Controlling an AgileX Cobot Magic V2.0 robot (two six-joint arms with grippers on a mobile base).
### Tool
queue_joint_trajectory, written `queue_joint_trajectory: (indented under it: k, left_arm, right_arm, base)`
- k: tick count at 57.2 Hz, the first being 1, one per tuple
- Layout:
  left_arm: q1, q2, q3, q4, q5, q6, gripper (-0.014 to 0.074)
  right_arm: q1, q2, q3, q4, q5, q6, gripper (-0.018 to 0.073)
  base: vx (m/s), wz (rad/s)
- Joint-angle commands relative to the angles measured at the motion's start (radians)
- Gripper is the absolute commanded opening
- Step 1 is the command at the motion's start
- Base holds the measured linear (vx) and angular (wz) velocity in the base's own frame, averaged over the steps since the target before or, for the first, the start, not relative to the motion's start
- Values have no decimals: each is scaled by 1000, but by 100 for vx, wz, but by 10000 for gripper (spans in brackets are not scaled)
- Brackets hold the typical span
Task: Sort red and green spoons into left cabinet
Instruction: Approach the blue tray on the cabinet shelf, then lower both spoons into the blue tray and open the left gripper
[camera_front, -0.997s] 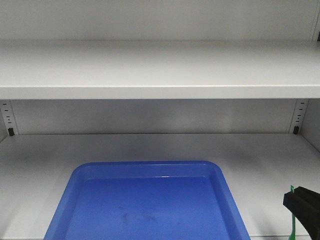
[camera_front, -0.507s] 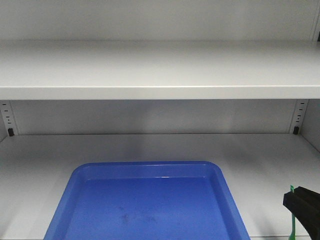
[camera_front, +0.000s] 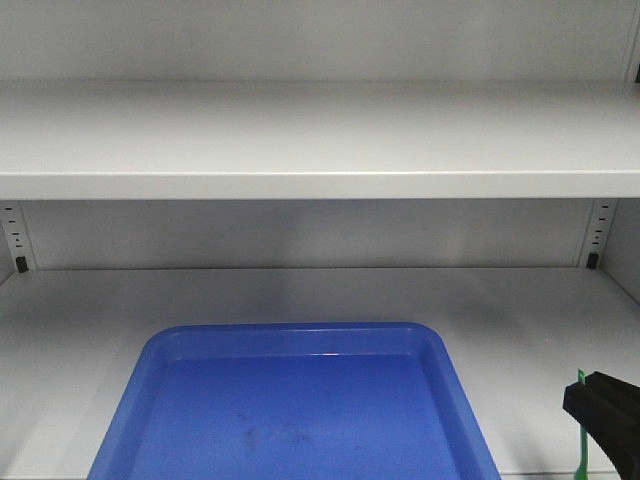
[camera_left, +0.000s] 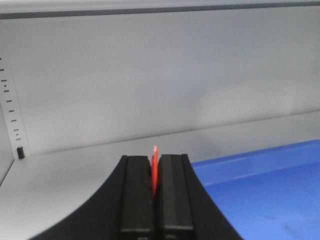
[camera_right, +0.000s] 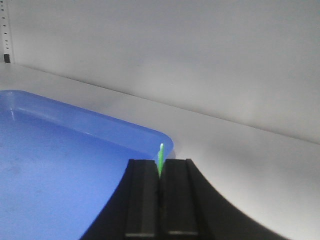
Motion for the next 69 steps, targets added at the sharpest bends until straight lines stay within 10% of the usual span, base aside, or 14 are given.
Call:
queue_joint_trajectory:
  k: [1,22,41,69]
  left_arm:
    - [-3,2,-27,-10,-210,-12,-6]
    - [-76,240,-31,99,-523,-116,0]
    - [-187,473,-200,96,-478,-145,0]
    - [-258,668,-286,95,-482,-166,43]
  right_arm:
    - [-3,-5,-34,28,-50,-2,-6]
    - [-2,139,-206,-43,-160,64,0]
    - [9,282,-270,-151,-254,187,8]
    - [429,446,-463,-125,268,95,30]
  base:
    - [0,0]
    - [0,0]
    - [0,0]
    - [0,0]
